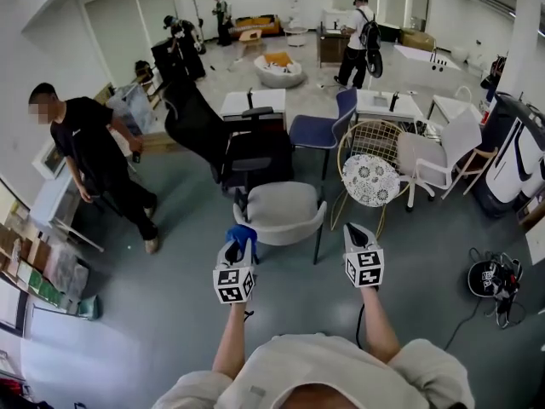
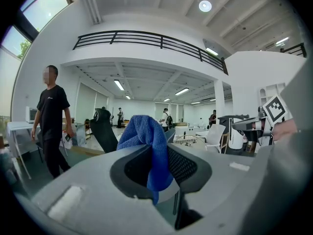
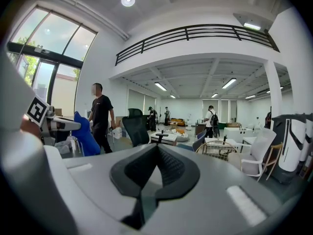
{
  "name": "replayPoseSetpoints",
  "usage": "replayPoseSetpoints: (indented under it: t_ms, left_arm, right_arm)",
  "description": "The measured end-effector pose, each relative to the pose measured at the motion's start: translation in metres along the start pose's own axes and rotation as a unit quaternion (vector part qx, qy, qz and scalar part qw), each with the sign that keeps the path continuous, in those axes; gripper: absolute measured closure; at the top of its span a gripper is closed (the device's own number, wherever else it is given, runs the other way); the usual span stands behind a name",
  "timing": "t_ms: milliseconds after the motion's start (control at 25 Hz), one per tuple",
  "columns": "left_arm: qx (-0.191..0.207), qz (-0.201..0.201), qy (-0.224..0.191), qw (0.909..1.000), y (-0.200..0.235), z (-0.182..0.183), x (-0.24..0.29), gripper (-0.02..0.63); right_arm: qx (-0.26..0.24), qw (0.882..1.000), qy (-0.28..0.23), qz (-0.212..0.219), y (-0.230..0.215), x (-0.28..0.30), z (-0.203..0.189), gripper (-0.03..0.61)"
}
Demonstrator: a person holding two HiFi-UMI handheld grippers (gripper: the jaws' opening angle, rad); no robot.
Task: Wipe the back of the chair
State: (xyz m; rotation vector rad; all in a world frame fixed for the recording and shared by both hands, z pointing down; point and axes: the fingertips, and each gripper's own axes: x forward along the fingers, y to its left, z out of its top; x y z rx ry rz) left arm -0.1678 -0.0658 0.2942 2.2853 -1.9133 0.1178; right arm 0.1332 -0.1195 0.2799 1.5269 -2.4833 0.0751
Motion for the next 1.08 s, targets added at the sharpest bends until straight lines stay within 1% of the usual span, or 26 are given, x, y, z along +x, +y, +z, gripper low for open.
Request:
replayPoseSetpoints:
  t_ms: [760, 1080]
  left_arm:
    - [-0.001, -0.009, -0.002, 1.0000, 0.005, 0.003, 0.007, 0.525]
    - [-0.002, -0.012, 0.003, 0.9999, 0.005, 0.000, 0.014, 0.525]
  right_arm:
    - [0.004, 1.000, 0.006, 0.002, 0.006, 0.010, -0.003, 0.577]
    - [-0.005, 1.000, 0.009, 0.014, 0.016, 0.020, 0.000, 0.578]
